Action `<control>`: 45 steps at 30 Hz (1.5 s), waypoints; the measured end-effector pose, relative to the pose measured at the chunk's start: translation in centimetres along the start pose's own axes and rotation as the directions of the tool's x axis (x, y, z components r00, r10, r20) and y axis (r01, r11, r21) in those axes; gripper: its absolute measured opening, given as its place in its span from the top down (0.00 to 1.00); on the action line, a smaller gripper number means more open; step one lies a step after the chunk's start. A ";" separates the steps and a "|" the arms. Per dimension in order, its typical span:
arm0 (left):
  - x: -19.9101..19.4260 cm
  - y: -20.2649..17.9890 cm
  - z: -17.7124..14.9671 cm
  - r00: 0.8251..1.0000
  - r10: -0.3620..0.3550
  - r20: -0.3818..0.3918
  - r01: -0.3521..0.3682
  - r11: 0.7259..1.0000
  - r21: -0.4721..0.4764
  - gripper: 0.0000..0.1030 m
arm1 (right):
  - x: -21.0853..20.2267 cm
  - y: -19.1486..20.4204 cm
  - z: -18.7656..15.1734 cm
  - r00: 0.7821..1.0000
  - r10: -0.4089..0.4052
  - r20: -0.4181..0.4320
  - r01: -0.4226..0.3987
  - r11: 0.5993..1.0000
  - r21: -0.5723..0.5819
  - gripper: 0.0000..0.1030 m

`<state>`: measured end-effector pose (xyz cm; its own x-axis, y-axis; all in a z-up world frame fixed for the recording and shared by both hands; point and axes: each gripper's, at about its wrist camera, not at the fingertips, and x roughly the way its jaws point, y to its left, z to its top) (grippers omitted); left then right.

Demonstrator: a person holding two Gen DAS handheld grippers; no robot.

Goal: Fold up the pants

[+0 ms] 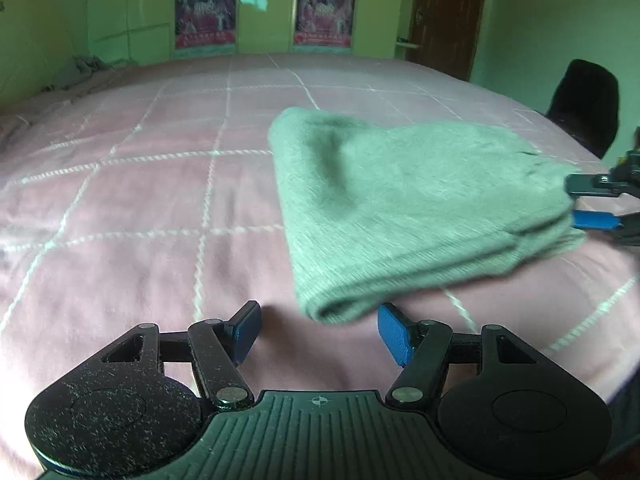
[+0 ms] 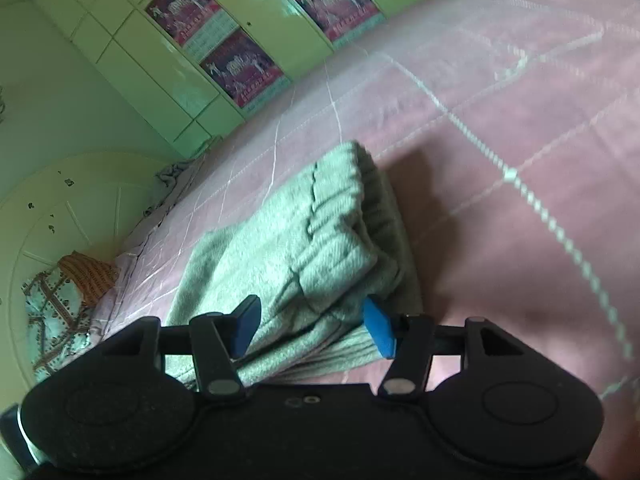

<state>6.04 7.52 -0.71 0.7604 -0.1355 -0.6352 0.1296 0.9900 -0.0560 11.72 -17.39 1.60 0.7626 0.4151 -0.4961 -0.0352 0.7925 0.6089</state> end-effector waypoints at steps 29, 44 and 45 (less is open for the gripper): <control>0.1 2.8 -0.5 0.995 -0.038 0.094 0.061 0.965 -0.253 0.35 | 2.6 -1.5 -0.1 0.999 0.041 -0.027 -0.037 0.992 0.121 0.66; -1.6 3.2 -0.8 0.997 -0.020 0.070 0.038 0.963 -0.266 0.35 | 0.9 0.2 -0.5 0.998 -0.055 -0.011 0.055 0.998 -0.019 0.62; -1.4 3.5 -0.9 0.998 -0.021 0.052 0.035 0.959 -0.281 0.35 | 0.7 0.3 -0.6 0.998 -0.069 -0.009 0.068 0.997 -0.033 0.62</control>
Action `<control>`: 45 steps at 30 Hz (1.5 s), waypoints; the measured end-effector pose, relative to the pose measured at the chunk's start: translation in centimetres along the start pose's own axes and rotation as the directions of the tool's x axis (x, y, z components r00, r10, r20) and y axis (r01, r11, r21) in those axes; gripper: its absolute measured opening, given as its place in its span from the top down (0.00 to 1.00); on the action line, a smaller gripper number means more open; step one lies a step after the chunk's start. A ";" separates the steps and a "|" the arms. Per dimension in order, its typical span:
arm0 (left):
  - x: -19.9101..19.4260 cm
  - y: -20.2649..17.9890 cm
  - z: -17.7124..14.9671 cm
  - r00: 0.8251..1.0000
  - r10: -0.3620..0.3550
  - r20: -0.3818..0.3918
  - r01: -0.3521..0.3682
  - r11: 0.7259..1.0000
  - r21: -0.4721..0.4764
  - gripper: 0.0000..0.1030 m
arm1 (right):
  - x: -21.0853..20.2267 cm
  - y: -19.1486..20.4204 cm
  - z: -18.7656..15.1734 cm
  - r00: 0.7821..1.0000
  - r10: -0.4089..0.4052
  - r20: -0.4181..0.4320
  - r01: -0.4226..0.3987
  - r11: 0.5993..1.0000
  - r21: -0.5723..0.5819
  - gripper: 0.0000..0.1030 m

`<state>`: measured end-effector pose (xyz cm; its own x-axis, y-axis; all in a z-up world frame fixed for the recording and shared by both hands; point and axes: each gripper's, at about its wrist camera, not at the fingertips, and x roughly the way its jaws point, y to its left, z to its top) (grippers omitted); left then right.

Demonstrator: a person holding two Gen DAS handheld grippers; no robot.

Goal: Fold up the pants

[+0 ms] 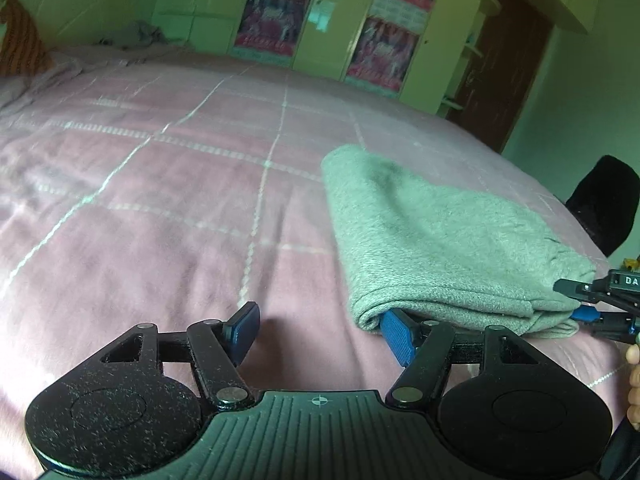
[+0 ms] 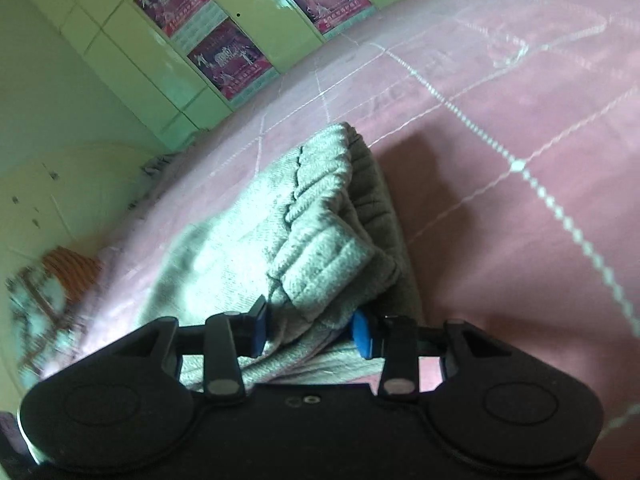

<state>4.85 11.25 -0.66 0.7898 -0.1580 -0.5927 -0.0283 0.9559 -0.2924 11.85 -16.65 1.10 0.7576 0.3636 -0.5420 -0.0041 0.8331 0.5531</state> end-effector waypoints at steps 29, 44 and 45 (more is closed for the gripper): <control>10.6 -9.1 8.7 0.984 -0.049 -0.173 0.091 0.965 0.245 0.58 | 4.6 7.2 3.8 0.966 -0.255 0.047 0.238 0.799 -0.552 0.89; 16.6 -10.6 11.2 0.988 0.056 -0.144 -0.011 0.954 0.299 0.35 | 9.7 5.8 6.8 0.959 -0.271 0.082 0.273 0.803 -0.530 0.68; 16.6 -10.6 11.1 0.988 0.056 -0.142 -0.011 0.954 0.300 0.35 | 9.8 6.0 6.5 0.956 -0.276 0.095 0.283 0.791 -0.543 0.68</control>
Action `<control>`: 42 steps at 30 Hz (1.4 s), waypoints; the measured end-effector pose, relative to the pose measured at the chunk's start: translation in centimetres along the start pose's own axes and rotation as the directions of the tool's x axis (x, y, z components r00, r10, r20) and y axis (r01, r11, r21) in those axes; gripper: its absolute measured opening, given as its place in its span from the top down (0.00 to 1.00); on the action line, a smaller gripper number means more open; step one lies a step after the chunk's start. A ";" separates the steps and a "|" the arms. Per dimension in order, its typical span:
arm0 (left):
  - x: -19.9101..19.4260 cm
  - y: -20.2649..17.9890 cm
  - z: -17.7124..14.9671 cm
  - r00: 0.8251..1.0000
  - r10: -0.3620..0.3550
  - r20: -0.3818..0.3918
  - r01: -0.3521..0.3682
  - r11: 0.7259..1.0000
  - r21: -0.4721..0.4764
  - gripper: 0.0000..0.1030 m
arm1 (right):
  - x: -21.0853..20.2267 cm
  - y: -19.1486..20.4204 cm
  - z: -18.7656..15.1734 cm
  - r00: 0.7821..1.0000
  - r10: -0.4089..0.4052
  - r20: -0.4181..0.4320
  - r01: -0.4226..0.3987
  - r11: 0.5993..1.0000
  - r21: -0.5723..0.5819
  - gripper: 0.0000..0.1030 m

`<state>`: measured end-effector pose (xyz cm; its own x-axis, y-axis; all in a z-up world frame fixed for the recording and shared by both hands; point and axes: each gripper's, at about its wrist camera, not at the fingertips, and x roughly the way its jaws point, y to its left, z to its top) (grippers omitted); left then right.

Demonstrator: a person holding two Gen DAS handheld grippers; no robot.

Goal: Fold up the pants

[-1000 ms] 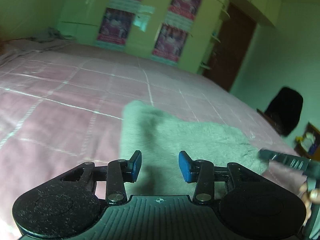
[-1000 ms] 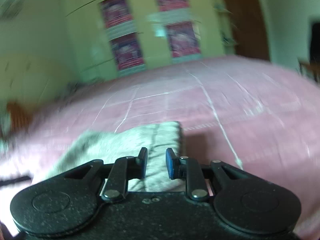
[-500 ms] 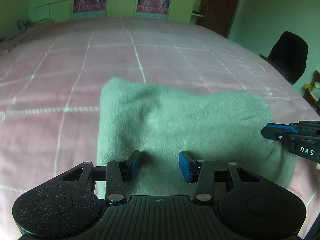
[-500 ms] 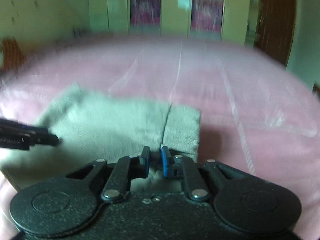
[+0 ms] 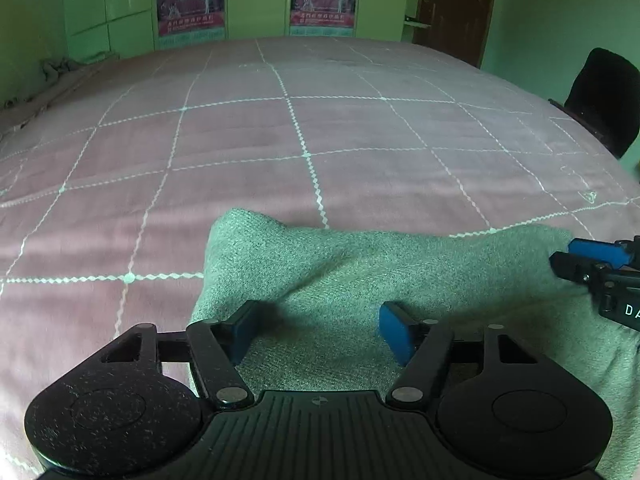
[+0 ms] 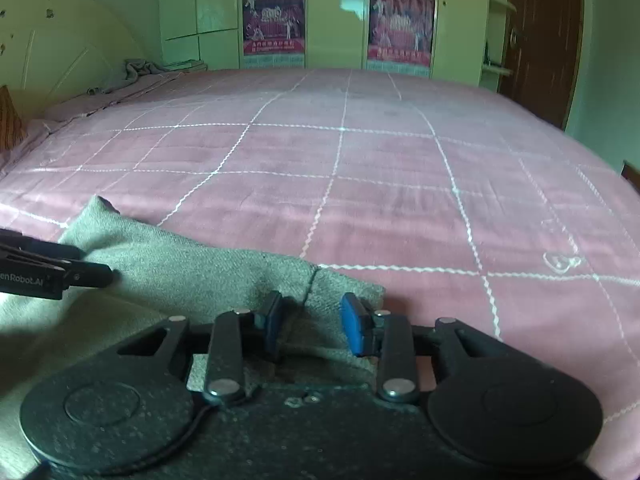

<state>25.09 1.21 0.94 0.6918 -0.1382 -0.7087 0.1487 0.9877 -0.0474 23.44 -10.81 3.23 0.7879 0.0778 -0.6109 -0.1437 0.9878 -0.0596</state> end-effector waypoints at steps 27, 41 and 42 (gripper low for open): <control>-7.0 10.7 -6.5 0.960 -0.273 0.063 0.279 0.918 -0.281 0.17 | -6.3 -12.2 -4.7 0.941 0.338 0.037 -0.307 0.797 0.520 0.43; -3.8 9.5 -8.5 0.888 -0.459 0.027 0.433 0.816 -0.384 0.37 | -5.2 -9.8 -6.3 0.909 0.416 -0.002 -0.338 0.741 0.580 0.46; -3.8 9.4 -8.4 0.889 -0.457 0.031 0.432 0.814 -0.390 0.37 | -5.3 -9.5 -6.3 0.917 0.399 -0.015 -0.321 0.759 0.566 0.48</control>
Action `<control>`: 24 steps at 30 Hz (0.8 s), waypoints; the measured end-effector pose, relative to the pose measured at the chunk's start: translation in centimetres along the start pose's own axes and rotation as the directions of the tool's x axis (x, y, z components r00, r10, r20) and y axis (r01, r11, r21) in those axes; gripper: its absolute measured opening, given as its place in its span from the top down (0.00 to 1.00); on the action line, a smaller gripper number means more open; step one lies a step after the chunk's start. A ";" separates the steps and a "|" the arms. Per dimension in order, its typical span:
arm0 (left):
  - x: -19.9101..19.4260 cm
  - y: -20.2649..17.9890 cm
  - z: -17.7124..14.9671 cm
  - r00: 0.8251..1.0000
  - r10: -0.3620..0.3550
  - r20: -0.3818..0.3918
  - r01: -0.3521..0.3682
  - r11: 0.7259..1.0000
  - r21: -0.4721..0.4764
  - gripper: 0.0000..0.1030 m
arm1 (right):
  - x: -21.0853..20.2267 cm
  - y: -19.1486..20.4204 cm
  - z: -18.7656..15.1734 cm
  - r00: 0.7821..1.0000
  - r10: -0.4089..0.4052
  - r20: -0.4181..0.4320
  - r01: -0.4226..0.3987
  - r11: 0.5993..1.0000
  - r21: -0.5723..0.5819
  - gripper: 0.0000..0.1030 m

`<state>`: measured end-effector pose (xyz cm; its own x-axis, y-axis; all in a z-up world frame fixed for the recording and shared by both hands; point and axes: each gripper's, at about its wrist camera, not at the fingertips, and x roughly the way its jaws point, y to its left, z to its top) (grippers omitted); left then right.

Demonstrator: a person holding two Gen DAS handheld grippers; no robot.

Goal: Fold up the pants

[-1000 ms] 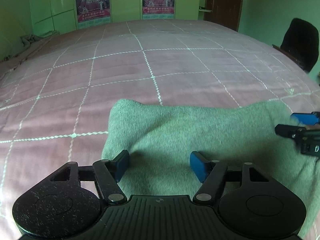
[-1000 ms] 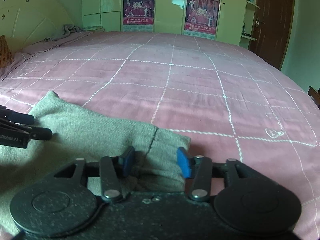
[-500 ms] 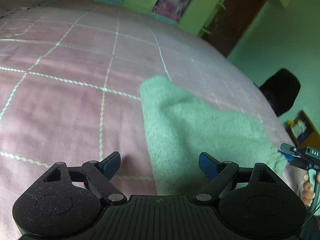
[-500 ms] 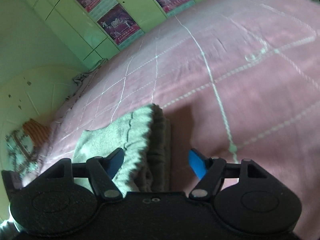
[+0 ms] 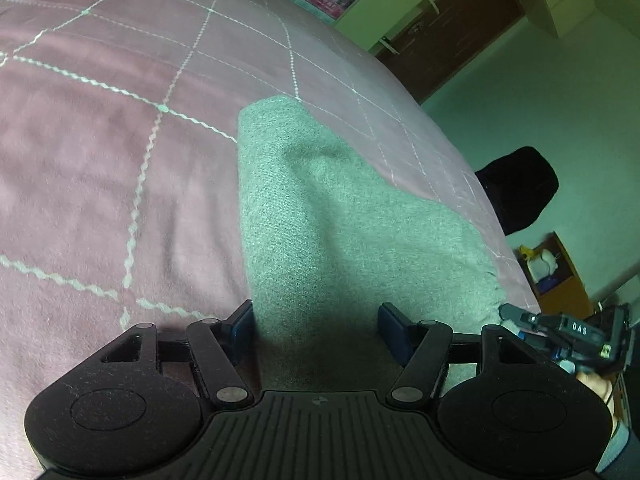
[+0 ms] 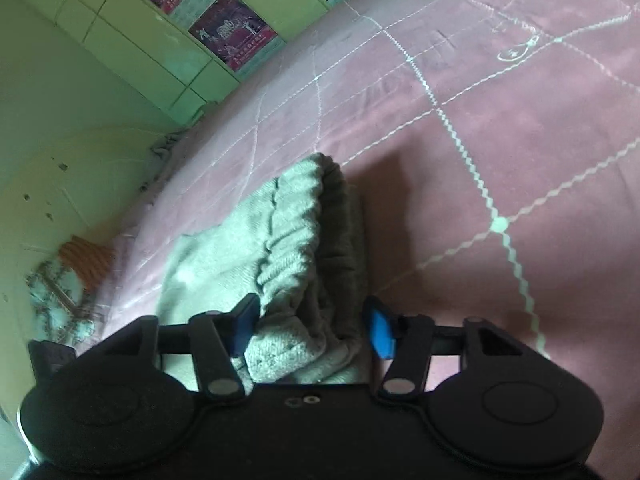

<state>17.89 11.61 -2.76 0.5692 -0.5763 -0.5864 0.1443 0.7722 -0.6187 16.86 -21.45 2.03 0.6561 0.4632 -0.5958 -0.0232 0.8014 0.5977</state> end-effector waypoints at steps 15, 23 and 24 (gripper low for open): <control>-0.8 1.0 -0.3 0.999 -0.042 -0.007 0.042 0.999 -0.008 0.38 | -1.2 -0.1 -0.1 0.997 0.008 0.077 -0.010 1.000 0.029 0.39; 0.1 3.5 0.1 0.988 -0.151 0.006 0.151 0.983 -0.101 0.39 | 0.5 -4.2 1.3 0.992 0.126 0.005 -0.125 0.983 0.137 0.25; 0.3 3.8 0.2 0.986 -0.166 0.009 0.166 0.980 -0.111 0.39 | 0.7 -4.4 1.5 0.989 0.150 -0.010 -0.148 0.980 0.135 0.25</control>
<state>18.77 14.49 -5.18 0.5443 -0.6940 -0.4712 0.1462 0.6316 -0.7614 18.58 -25.20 -0.24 0.6375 0.5822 -0.5046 -0.0179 0.6659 0.7458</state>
